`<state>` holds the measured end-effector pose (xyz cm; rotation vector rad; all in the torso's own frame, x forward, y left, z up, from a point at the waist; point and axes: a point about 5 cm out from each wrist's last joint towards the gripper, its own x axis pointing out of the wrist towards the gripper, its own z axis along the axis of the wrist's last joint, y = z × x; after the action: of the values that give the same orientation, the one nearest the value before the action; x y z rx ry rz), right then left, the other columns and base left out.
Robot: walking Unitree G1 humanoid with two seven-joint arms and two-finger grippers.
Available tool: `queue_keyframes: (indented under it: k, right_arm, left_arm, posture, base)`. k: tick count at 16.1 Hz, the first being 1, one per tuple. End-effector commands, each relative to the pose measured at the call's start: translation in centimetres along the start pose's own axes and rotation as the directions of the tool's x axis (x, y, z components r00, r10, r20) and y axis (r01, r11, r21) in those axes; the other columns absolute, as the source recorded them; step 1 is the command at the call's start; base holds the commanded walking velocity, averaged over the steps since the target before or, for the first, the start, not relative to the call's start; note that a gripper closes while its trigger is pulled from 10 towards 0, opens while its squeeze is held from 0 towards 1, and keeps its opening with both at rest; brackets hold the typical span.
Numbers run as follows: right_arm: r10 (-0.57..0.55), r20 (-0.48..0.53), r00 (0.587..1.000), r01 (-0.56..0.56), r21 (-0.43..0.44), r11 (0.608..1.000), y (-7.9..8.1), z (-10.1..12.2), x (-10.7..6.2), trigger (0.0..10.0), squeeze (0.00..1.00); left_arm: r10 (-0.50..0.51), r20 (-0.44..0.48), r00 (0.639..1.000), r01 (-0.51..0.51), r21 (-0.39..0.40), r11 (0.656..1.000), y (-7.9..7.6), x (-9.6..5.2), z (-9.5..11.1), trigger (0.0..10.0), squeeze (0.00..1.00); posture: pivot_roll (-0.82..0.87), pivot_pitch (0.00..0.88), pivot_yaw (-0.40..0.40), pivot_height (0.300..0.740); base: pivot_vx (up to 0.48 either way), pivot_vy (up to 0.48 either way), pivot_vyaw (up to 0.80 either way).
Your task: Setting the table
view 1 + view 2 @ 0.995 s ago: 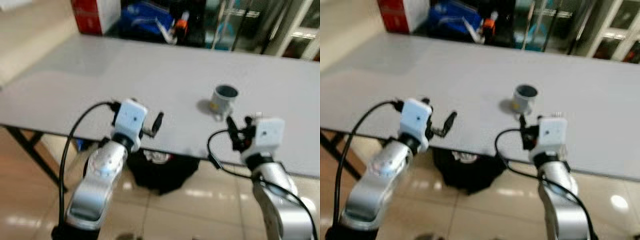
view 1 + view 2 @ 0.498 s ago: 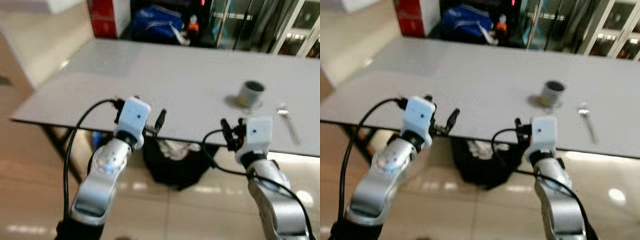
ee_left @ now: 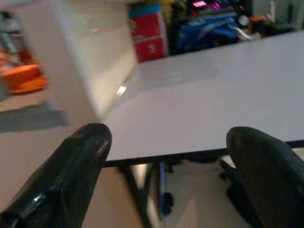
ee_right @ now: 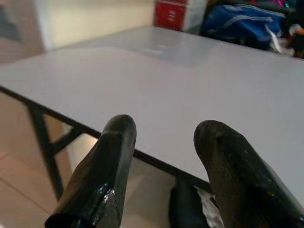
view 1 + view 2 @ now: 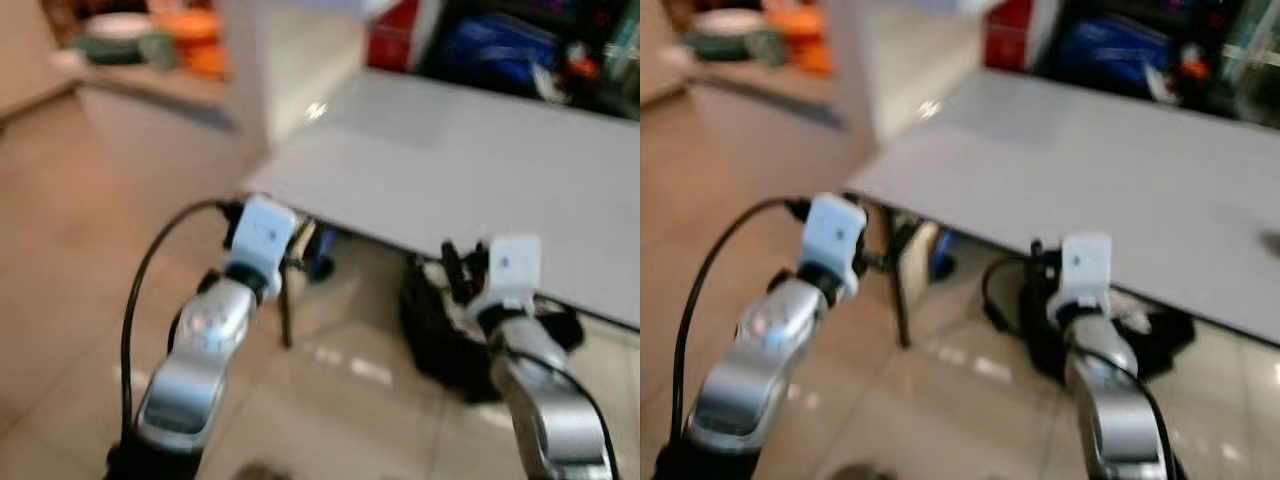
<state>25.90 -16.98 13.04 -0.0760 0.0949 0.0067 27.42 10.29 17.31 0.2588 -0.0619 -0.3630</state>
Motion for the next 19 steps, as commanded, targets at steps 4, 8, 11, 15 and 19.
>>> queue_keyframes:
  k: [4, 8, 11, 15, 19]
  right_arm:
    - [-0.002, 0.017, 1.0, 0.001, 0.052, 0.999, 0.1, 0.6, 0.1, 10.0, 0.0]
    - [-0.011, 0.015, 1.0, 0.01, 0.096, 0.995, 0.0, 0.9, 0.4, 10.0, 0.0]
    - [0.008, 0.017, 1.0, -0.009, 0.1, 0.995, 0.2, 1.0, 0.7, 10.0, 0.0]
    - [0.028, 0.027, 0.999, -0.031, 0.095, 0.995, 0.5, 1.2, 1.0, 10.0, 0.0]
    - [0.029, 0.042, 0.999, -0.032, 0.081, 0.996, 0.5, 1.5, 1.1, 10.0, 0.0]
  left_arm:
    - [0.012, -0.002, 1.0, -0.012, 0.019, 1.0, 0.6, -0.1, 0.0, 10.0, 0.0]
    - [0.022, -0.006, 1.0, -0.022, 0.024, 0.999, 1.0, -0.2, 0.0, 10.0, 0.0]
    - [0.043, -0.008, 0.999, -0.043, 0.028, 0.999, 1.3, -0.2, 0.0, 10.0, 0.0]
    - [0.056, -0.008, 0.998, -0.056, 0.028, 0.998, 1.6, -0.2, 0.0, 10.0, 0.0]
    - [0.053, -0.005, 0.999, -0.053, 0.027, 0.998, 1.6, -0.1, 0.1, 10.0, 0.0]
  posture:
    - [0.03, 0.0, -0.049, 0.74]
    - [0.03, 0.007, -0.061, 0.74]
    - [0.04, 0.011, -0.067, 0.74]
    - [0.04, 0.017, -0.064, 0.74]
    - [0.04, 0.017, -0.057, 0.74]
  base:
    - [0.0, 0.48, 0.0]
    - [0.0, 0.48, -0.8]
    - [0.0, 0.48, -0.8]
    - [0.0, 0.48, -0.8]
    - [0.0, 0.48, -0.74]
